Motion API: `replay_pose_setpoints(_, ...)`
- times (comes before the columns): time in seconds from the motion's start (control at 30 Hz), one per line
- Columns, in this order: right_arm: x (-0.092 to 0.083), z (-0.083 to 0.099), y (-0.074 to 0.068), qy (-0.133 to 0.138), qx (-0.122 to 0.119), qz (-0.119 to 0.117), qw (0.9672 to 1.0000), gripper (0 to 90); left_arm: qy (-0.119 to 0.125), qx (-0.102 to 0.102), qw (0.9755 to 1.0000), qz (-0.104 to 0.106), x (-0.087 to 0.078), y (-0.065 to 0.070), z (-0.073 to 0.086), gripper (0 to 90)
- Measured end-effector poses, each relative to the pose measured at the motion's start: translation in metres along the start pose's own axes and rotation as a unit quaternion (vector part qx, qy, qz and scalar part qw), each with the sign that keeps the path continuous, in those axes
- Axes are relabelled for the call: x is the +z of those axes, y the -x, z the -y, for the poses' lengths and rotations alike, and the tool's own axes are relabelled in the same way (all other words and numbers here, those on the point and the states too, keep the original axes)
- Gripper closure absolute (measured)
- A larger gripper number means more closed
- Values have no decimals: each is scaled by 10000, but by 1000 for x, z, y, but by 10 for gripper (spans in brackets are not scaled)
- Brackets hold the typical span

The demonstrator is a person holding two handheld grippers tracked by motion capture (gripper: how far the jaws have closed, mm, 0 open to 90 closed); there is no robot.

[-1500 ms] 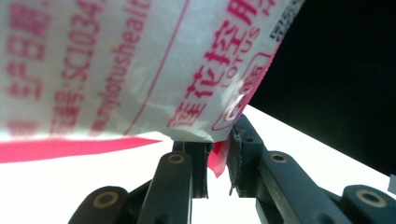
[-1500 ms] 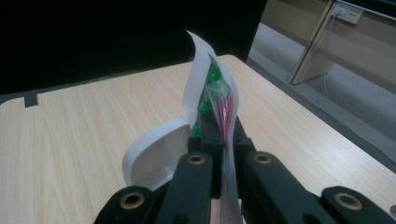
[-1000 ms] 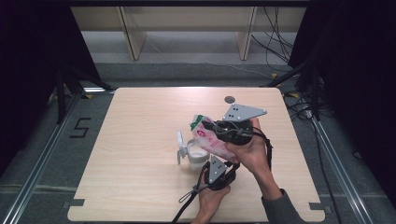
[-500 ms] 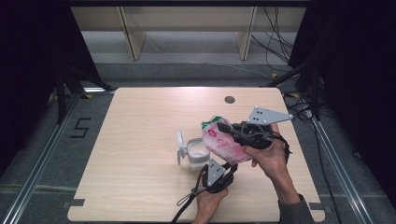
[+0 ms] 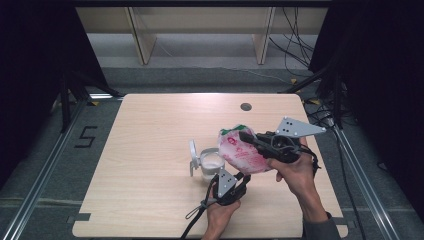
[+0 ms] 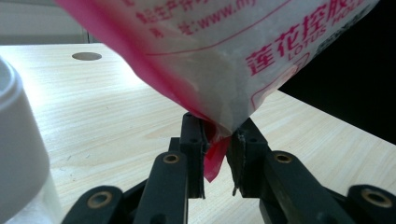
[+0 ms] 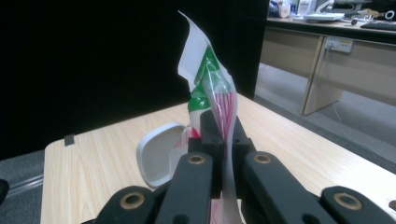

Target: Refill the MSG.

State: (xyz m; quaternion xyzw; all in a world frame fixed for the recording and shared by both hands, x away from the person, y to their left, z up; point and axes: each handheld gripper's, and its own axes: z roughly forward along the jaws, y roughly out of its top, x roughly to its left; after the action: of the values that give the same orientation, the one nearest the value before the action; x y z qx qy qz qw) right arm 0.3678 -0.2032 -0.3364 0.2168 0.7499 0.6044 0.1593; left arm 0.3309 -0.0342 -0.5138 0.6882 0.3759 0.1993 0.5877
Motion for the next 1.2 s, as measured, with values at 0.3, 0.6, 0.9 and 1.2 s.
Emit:
replay_pose_setpoints(0.3, -7, 5, 4, 148, 229, -28, 9996, 900, 25, -33, 10000, 46, -3, -4, 0, 758)
replay_pose_setpoints(0.6, -8, 9, 8, 211, 446, 58, 9988, 900, -146, 111, 9994, 288, -5, -2, 1, 731)
replay_pose_setpoints(0.9, -6, 10, 8, 241, 479, 195, 9984, 900, -195, 154, 9989, 391, -5, 1, 1, 675)
replay_pose_setpoints(1.2, -9, 10, 11, 287, 525, 216, 9980, 900, -283, 102, 9982, 521, -14, 2, -2, 564)
